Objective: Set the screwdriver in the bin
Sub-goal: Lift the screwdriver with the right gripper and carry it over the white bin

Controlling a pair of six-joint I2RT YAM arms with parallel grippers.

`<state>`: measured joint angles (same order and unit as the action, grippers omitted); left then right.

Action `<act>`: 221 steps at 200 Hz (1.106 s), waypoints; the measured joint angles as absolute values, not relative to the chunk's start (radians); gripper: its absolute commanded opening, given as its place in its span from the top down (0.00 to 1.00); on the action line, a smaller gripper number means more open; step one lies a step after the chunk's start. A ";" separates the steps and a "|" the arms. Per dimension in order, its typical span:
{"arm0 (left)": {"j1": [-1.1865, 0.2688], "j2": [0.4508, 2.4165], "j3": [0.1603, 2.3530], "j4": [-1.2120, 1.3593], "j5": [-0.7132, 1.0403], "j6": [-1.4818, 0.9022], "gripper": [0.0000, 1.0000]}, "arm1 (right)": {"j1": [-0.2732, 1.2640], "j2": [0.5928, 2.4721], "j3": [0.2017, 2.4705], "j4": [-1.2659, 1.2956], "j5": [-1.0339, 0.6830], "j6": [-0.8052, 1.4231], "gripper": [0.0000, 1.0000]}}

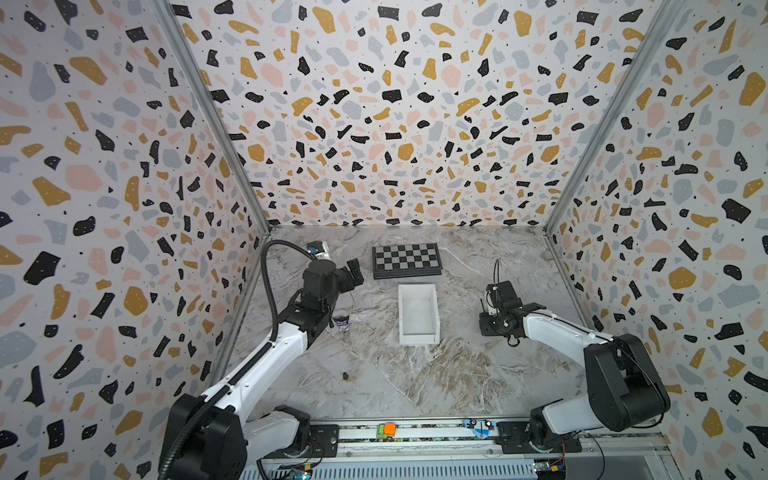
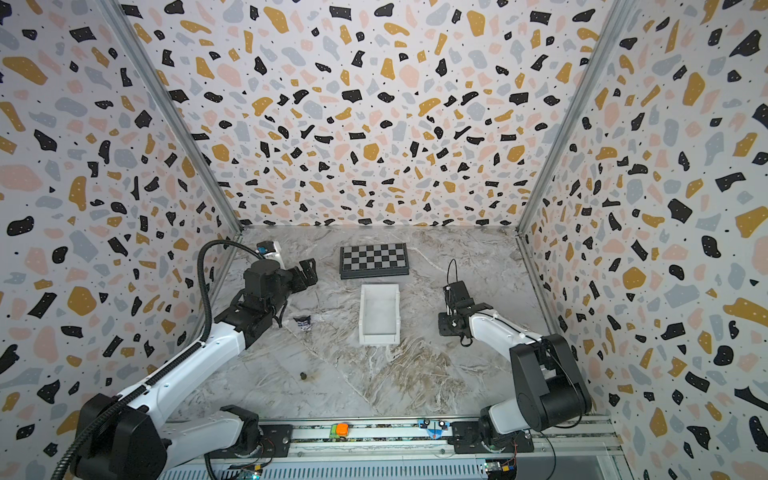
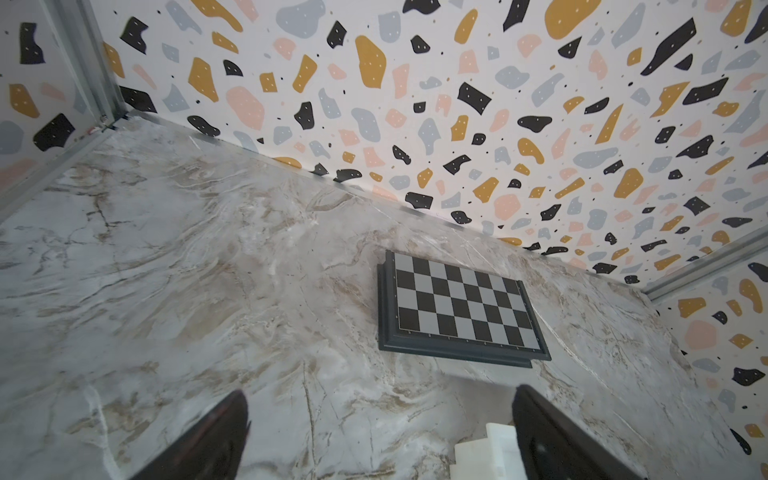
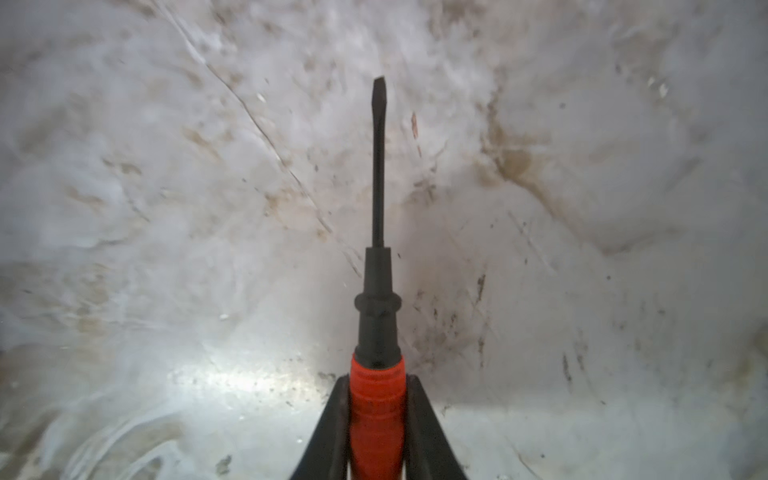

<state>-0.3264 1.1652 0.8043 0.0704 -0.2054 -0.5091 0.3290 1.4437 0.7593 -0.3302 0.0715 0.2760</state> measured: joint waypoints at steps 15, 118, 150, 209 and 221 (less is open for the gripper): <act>-0.314 1.150 0.802 0.067 -0.208 -0.509 0.00 | 0.342 1.443 0.821 -0.352 0.073 0.270 0.91; -0.250 1.051 0.768 0.025 -0.219 -0.509 0.00 | 0.661 1.552 1.242 -0.441 0.110 0.260 0.90; -0.243 1.024 0.759 0.015 -0.220 -0.509 0.00 | 0.764 1.621 1.264 -0.447 0.107 0.268 0.89; -0.240 1.019 0.756 0.015 -0.220 -0.509 0.00 | 0.836 1.671 1.228 -0.432 0.094 0.294 0.88; -0.239 1.019 0.752 0.015 -0.220 -0.509 0.00 | 0.839 1.678 1.209 -0.427 0.093 0.298 0.88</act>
<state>-0.2390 1.0195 0.7517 0.0154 -0.2199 -0.5091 0.8391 1.6783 1.2091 -0.4274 0.0929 0.2977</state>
